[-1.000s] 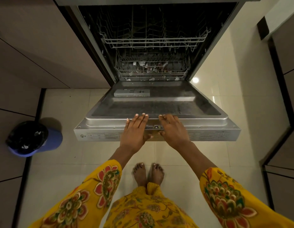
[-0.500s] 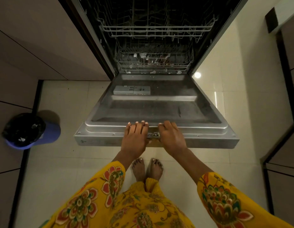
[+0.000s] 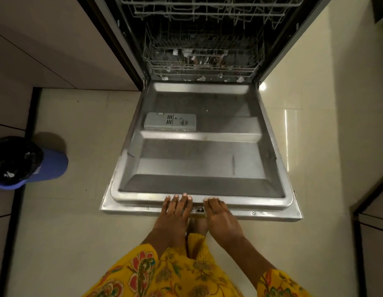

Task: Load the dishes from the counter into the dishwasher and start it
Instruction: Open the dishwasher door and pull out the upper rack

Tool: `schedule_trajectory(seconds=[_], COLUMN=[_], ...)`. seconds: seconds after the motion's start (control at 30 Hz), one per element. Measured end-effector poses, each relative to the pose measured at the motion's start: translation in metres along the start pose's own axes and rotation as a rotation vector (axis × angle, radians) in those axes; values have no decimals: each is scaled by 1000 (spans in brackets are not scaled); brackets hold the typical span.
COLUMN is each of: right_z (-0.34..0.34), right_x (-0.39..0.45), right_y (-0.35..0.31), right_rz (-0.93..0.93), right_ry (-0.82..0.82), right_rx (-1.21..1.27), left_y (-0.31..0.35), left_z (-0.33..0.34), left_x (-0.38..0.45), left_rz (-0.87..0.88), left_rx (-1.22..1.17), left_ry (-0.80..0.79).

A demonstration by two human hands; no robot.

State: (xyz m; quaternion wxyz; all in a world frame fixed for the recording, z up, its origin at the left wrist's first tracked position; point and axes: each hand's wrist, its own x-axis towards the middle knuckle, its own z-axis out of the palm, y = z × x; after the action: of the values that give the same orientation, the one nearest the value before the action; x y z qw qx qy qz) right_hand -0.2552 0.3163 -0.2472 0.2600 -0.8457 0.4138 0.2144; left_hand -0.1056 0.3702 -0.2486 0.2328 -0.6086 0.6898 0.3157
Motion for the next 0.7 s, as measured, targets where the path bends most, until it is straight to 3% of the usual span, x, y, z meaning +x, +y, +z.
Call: schedule_trajectory(seconds=[0.17,0.23,0.3,0.37,0.57,0.7], right_z=[60,79,92,101,133,139], right_x=[12,16,21,26,49,63], right_y=[4,6,9,13,26,29], right_rz=[36,38,30,46,4,19], right_ry=[-104,-145,-202,-382,-471,-548], right_rx=[42,22,7,39,52,75], left_y=[-5,-7,-7,-9,-12,-13], left_z=[39,56,86,117,134,144], left_x=[13,19,31,40,66,79], left_rz=[65,25,-2,6,79,62], left_rx=[-31,-77,-168,-147,19,-15], left_ry=[-15,-120,-125,-110,-191,-302])
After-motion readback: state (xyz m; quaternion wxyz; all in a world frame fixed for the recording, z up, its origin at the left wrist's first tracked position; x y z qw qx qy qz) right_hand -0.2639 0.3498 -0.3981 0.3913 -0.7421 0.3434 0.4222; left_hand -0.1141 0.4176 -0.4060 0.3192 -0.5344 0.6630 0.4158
